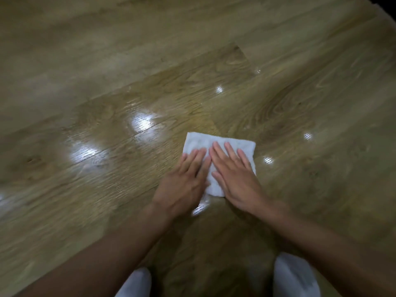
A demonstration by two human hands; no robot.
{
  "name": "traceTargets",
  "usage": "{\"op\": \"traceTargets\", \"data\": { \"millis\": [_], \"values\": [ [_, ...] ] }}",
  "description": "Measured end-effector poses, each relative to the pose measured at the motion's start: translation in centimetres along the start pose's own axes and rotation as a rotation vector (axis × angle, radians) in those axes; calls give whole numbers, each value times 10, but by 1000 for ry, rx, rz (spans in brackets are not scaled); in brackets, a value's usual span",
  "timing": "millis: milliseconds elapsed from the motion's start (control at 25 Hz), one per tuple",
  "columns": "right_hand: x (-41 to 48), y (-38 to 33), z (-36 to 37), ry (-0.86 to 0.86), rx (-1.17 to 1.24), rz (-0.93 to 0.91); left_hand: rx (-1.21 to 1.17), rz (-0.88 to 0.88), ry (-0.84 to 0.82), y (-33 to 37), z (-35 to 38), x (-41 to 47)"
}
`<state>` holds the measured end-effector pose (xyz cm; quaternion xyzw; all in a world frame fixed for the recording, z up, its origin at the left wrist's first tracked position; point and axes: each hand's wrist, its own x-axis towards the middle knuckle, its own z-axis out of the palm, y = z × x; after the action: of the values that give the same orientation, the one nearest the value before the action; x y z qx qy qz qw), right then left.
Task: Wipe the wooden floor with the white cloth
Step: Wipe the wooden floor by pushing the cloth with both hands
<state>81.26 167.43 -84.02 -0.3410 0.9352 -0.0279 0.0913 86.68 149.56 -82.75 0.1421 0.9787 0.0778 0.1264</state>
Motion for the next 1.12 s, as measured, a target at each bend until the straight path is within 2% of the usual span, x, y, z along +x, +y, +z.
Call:
{"op": "traceTargets", "data": {
  "millis": [80,160,280,400,480,560,720,840,920,1000,1120],
  "values": [
    [36,7,-8,-57,-4,-95,-2,-63,12,-15,-2,13],
    [91,8,-17,-104,44,-152,18,-197,28,-45,-14,28],
    [148,0,-24,-103,22,-215,13,-326,16,-80,-30,44],
    [121,-4,-16,-24,-47,-259,-7,-322,61,-63,-24,28],
    [80,-8,-9,-6,-60,-366,-43,-320,90,-33,-11,-6],
    [60,-8,-4,-19,-85,-498,-48,-316,26,-10,-7,-35],
    [119,-37,-19,-115,-114,-743,23,-449,-16,-46,-19,-55],
    [170,-94,-17,-151,-148,-825,-32,-666,-71,-88,-28,-79],
    [182,-119,-18,-156,-163,-833,-56,-746,-86,-101,-29,-90],
    [174,-118,-20,-153,-153,-850,-88,-781,-93,-93,-31,-94],
    [124,-88,-25,-192,-181,-926,-55,-697,-142,-49,-28,-98]
  ]
}}
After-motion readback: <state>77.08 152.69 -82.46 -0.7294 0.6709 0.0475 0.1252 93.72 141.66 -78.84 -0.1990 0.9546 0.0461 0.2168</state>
